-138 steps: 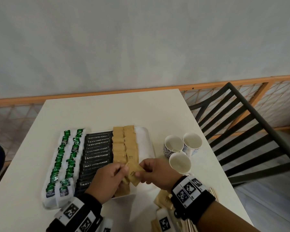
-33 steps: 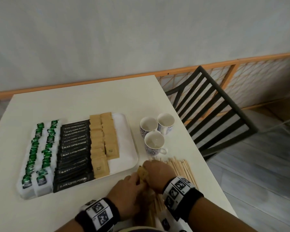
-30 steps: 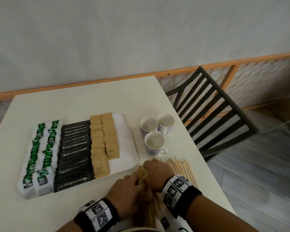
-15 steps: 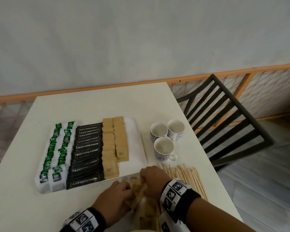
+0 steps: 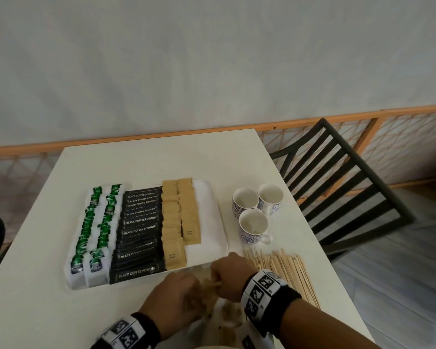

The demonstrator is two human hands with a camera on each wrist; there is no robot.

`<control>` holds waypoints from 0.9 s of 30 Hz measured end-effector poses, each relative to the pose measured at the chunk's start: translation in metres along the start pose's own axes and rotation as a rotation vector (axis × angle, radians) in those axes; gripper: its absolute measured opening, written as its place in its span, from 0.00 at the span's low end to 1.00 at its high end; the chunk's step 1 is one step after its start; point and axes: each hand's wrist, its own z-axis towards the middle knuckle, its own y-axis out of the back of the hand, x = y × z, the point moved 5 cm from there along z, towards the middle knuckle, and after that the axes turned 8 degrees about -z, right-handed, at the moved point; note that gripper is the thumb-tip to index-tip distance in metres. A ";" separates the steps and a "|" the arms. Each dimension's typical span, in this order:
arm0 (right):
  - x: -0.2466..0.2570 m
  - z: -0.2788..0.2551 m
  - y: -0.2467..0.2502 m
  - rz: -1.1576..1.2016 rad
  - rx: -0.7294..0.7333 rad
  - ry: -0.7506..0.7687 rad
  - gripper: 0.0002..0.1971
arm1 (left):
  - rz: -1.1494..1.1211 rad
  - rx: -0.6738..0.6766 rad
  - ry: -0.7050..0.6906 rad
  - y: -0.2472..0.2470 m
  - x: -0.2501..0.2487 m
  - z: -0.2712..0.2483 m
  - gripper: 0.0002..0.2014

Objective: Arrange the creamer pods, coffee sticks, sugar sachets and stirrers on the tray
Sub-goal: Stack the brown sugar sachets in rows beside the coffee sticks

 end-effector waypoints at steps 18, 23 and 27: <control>0.014 0.000 0.028 1.356 0.037 0.020 0.15 | -0.690 -0.312 0.307 0.079 0.005 0.002 0.08; 0.020 0.006 0.028 1.277 0.097 0.085 0.11 | -0.777 -0.354 0.330 0.081 0.006 0.002 0.04; 0.020 0.019 0.026 1.283 0.023 0.045 0.05 | -0.779 -0.242 0.336 0.073 0.006 0.007 0.07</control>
